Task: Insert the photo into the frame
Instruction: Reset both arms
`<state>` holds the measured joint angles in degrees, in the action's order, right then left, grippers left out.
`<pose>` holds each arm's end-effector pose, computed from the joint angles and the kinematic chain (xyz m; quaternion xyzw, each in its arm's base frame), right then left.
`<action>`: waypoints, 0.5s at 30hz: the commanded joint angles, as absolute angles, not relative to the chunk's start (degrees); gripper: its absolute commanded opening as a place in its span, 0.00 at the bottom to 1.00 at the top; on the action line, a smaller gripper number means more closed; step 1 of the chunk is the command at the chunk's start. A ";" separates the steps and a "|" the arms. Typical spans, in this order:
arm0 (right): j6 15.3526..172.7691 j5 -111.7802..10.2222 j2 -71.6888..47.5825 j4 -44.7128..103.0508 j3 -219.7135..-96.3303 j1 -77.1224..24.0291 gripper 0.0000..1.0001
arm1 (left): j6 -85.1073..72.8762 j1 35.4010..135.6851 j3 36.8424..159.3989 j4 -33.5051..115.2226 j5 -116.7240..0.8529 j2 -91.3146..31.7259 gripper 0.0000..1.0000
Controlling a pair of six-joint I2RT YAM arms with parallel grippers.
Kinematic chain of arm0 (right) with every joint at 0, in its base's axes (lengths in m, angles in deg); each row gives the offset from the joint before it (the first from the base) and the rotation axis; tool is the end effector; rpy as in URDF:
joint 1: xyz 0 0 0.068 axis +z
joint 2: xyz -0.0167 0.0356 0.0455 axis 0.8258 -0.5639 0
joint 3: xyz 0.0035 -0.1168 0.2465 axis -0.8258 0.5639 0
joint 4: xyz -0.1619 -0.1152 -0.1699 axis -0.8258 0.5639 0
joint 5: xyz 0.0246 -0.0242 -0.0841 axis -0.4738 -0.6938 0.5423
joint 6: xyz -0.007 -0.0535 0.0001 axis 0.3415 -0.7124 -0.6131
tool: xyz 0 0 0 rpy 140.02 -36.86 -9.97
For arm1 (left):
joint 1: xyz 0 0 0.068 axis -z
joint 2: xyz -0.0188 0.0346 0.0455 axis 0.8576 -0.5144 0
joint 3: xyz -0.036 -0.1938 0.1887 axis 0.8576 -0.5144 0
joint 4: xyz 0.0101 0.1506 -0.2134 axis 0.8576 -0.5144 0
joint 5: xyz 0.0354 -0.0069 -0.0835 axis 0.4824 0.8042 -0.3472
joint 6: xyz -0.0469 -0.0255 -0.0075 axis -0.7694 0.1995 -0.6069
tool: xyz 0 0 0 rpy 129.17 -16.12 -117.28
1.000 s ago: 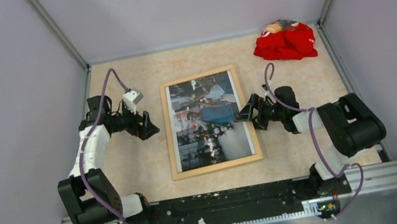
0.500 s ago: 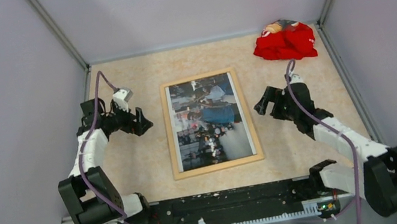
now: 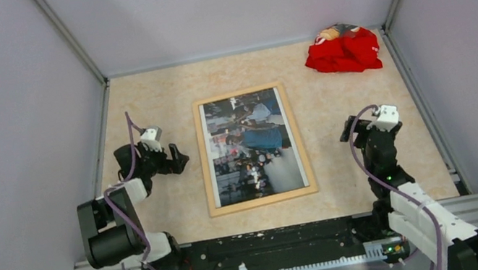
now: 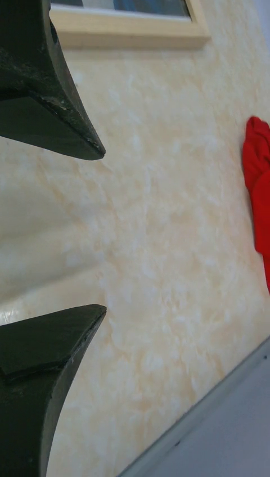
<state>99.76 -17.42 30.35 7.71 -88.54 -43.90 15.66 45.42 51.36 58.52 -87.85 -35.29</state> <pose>0.1565 0.0167 0.1759 0.1455 0.7549 -0.0391 0.6383 0.2474 0.0374 0.1468 0.1240 0.8451 -0.1957 0.4818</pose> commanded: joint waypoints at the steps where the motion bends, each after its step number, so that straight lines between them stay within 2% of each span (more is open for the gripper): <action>1: 95.75 -13.28 26.73 -14.31 -85.02 -48.58 0.99 | 11.51 45.16 49.37 80.73 -86.47 -37.05 0.99; 11: 90.82 -13.58 -1.74 -40.75 -86.86 -49.21 0.99 | 4.10 46.24 41.29 110.04 -87.56 -43.15 0.99; 15: 89.81 -15.15 -9.72 -52.13 -85.64 -49.26 0.99 | 4.93 46.97 42.48 106.10 -87.31 -42.84 0.99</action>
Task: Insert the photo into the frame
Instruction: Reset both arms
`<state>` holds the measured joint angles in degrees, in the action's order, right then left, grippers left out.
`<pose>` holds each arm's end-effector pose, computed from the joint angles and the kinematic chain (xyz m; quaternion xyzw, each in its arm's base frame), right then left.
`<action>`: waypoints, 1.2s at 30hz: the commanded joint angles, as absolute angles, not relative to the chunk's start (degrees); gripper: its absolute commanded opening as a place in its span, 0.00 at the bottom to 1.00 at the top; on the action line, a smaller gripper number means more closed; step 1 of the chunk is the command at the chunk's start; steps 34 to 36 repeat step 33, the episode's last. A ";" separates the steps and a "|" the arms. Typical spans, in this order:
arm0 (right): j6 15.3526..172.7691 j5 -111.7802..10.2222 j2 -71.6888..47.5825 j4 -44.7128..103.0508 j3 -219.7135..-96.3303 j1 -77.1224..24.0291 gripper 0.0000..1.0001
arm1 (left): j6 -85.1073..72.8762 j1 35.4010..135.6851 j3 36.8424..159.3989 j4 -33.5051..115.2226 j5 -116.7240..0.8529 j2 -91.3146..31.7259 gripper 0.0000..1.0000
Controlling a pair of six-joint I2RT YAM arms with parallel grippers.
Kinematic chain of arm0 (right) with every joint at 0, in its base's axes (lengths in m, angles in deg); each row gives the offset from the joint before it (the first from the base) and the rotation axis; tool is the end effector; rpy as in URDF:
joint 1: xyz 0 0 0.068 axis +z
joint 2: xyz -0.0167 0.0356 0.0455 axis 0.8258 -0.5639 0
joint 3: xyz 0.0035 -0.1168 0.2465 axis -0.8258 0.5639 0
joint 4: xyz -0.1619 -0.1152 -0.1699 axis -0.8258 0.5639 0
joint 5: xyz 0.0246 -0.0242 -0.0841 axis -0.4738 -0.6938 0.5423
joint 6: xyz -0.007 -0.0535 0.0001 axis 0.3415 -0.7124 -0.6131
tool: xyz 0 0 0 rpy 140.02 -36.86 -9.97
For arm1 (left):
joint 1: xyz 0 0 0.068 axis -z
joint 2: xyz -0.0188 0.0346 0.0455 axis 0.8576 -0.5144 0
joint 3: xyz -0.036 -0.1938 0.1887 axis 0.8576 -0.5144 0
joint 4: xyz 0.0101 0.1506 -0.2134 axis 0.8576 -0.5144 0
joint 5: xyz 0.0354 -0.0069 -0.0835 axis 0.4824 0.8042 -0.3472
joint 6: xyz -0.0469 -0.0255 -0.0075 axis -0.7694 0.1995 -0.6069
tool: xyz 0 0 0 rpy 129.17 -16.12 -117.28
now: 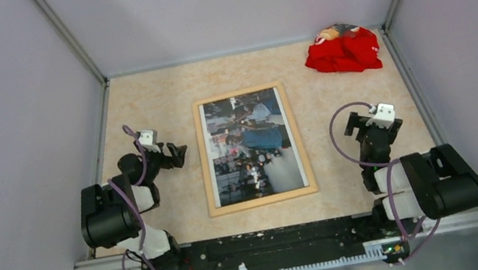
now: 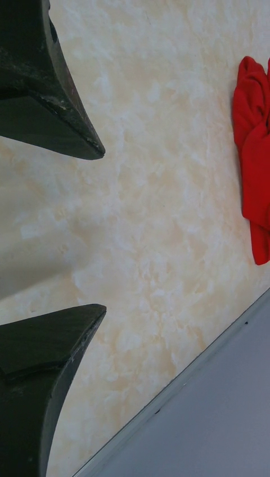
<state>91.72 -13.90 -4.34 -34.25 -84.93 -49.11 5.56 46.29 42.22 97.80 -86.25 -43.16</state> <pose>0.1864 0.0038 0.1401 0.1522 0.7332 -0.1285 0.6502 0.2436 0.0334 0.1380 0.1110 0.7623 -0.1789 0.6120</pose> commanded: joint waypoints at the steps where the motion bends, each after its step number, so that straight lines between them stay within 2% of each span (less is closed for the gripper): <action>1: 89.06 -18.61 -10.28 -50.97 -85.95 -49.25 0.99 | 4.94 47.08 41.98 107.26 -87.45 -42.76 0.99; 3: 87.61 -23.91 -13.81 -53.36 -86.19 -49.25 0.99 | 6.57 48.20 39.96 109.61 -85.86 -41.85 0.99; 5: 85.45 -23.73 -16.16 -58.68 -85.56 -48.95 0.99 | 9.29 51.45 36.95 113.15 -80.68 -40.91 0.99; 9: 86.80 -19.51 -15.32 -49.43 -89.64 -48.91 0.99 | 14.25 58.77 34.67 122.21 -69.04 -45.97 0.99; 11: 89.81 -19.64 -14.77 -42.47 -92.50 -49.80 0.99 | 12.85 58.78 40.90 110.47 -65.25 -44.76 0.99; 12: 90.44 -20.71 -14.66 -42.19 -92.72 -50.73 0.99 | 11.89 58.78 43.10 102.27 -64.84 -43.64 0.99; 16: 90.52 -20.97 -14.73 -42.66 -92.49 -51.06 0.99 | 11.88 58.79 40.05 110.73 -64.62 -45.00 0.99; 21: 90.33 -21.01 -14.74 -43.15 -92.24 -50.98 0.99 | 11.65 58.83 41.65 103.97 -64.77 -43.05 0.99; 36: 90.25 -20.99 -14.75 -43.19 -92.24 -51.06 0.99 | 11.88 58.86 41.78 104.00 -64.87 -43.25 0.99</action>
